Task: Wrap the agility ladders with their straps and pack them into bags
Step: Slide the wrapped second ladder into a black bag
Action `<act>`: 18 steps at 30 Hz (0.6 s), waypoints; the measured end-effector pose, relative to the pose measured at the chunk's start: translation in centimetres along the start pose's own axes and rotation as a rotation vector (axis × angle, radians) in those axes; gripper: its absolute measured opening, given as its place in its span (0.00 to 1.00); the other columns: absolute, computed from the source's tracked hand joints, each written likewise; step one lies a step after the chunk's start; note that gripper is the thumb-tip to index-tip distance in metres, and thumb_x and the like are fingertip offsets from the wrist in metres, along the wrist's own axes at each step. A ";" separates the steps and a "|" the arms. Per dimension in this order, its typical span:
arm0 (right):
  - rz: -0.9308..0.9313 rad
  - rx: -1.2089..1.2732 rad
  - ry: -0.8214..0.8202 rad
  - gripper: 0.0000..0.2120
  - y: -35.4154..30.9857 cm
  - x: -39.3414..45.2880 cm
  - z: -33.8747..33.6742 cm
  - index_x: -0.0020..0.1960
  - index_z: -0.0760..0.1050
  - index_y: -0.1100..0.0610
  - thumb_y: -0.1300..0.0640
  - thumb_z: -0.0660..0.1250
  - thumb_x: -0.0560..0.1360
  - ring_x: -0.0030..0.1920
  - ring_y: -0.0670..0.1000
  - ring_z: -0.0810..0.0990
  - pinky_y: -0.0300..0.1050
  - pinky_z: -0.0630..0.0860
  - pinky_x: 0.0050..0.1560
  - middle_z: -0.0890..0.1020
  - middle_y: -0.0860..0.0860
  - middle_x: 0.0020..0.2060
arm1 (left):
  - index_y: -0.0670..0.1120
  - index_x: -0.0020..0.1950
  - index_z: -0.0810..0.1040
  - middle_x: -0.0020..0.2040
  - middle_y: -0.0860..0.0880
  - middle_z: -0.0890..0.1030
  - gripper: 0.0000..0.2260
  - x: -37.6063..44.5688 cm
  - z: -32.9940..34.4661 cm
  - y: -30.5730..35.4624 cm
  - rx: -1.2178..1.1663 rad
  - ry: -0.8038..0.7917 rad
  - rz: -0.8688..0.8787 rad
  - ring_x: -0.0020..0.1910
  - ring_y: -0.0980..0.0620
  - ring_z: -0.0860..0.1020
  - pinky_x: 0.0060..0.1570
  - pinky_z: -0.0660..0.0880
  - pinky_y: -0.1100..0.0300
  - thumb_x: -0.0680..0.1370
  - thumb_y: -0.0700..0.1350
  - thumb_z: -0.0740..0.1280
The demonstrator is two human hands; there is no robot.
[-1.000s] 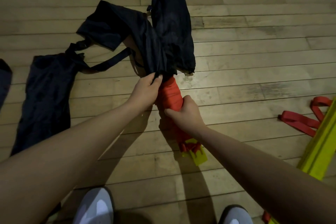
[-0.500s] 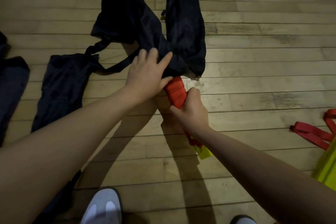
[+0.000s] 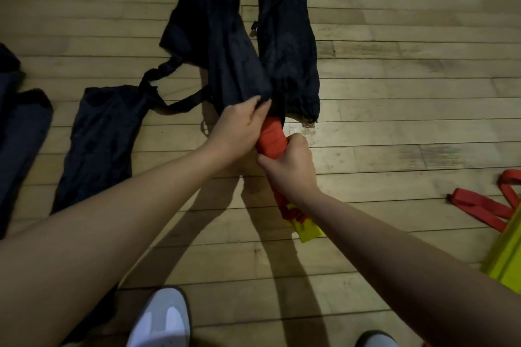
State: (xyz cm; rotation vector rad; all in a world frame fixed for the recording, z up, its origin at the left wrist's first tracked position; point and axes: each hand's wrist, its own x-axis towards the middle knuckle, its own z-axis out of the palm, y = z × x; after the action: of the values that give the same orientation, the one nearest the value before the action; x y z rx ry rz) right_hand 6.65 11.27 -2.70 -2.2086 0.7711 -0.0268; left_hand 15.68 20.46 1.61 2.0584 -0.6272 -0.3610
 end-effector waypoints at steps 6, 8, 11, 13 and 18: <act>0.082 0.114 0.026 0.27 1.6 1.2 0.9 0.52 0.73 0.57 0.42 0.69 0.58 0.43 0.50 0.79 0.44 0.78 0.38 0.79 0.52 0.45 | 0.45 0.43 0.76 0.39 0.51 0.77 0.11 -2.8 0.5 -3.0 -0.022 -0.063 -0.186 0.39 0.57 0.75 0.36 0.69 0.69 0.83 0.44 0.59; 0.096 0.138 0.008 0.26 2.4 1.8 1.4 0.51 0.75 0.55 0.42 0.70 0.57 0.43 0.46 0.81 0.39 0.77 0.34 0.80 0.49 0.44 | 0.47 0.46 0.75 0.40 0.52 0.77 0.08 -3.6 1.0 -3.7 0.015 -0.102 -0.215 0.40 0.57 0.76 0.36 0.69 0.69 0.82 0.44 0.59; 0.134 0.134 0.004 0.28 3.4 2.2 2.0 0.52 0.75 0.54 0.41 0.72 0.57 0.45 0.47 0.80 0.44 0.80 0.39 0.80 0.50 0.47 | 0.49 0.51 0.72 0.41 0.54 0.75 0.04 -4.1 1.5 -4.3 0.065 -0.096 -0.218 0.39 0.57 0.75 0.35 0.70 0.66 0.82 0.42 0.59; 0.155 0.125 -0.006 0.28 3.4 1.7 2.0 0.54 0.73 0.56 0.43 0.72 0.60 0.47 0.50 0.80 0.51 0.81 0.43 0.78 0.52 0.49 | 0.47 0.54 0.73 0.43 0.51 0.77 0.05 -4.5 2.0 -4.3 0.059 -0.111 -0.217 0.40 0.55 0.76 0.36 0.73 0.63 0.82 0.40 0.59; 0.043 -0.069 0.132 0.25 3.2 0.7 0.5 0.61 0.65 0.61 0.57 0.72 0.70 0.58 0.55 0.68 0.44 0.70 0.50 0.68 0.56 0.59 | 0.46 0.63 0.69 0.46 0.48 0.78 0.11 -5.2 3.6 -3.3 0.162 -0.116 -0.200 0.42 0.51 0.77 0.42 0.77 0.52 0.81 0.40 0.60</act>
State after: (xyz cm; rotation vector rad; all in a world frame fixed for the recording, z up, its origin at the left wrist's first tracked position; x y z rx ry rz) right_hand 5.69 9.60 -5.37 -2.2719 0.9044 -0.1278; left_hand 10.63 22.37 -3.05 2.2758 -0.5352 -0.5648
